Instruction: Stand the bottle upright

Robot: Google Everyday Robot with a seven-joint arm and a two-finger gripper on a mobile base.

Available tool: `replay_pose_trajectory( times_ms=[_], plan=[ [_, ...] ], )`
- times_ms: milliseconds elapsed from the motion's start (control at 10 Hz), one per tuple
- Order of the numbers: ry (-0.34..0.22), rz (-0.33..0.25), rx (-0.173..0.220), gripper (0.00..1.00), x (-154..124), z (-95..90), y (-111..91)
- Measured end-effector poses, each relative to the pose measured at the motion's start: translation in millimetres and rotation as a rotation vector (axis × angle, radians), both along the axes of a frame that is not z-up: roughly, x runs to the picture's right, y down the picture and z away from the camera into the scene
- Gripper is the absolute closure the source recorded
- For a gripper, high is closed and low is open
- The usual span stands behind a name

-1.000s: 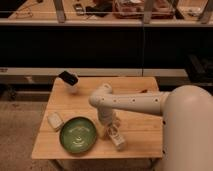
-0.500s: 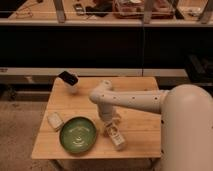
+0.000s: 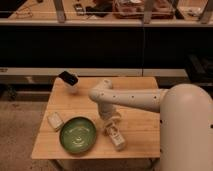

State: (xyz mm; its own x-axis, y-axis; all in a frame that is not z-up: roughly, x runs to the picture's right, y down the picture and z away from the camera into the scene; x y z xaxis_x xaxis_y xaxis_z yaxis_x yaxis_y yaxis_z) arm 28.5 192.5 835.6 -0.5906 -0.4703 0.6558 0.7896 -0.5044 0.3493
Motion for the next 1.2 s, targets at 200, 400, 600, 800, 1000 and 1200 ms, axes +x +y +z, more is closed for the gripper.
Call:
replay_pose_trajectory(
  times_ms=[200,400,600,800,1000,1200],
  plan=[
    [-0.010,-0.001,0.000,0.43,-2.3,-0.3,1.6],
    [-0.026,0.010,0.007,0.64,-4.9,-1.6,-0.8],
    [-0.033,0.017,0.014,0.79,-5.2,-2.9,-2.7],
    [-0.062,0.025,0.023,0.82,-7.2,-7.5,-6.6],
    [-0.118,0.048,0.008,0.82,-12.2,-17.0,-7.3],
    [-0.234,0.150,-0.038,0.82,-24.7,-37.3,-8.8]
  ],
)
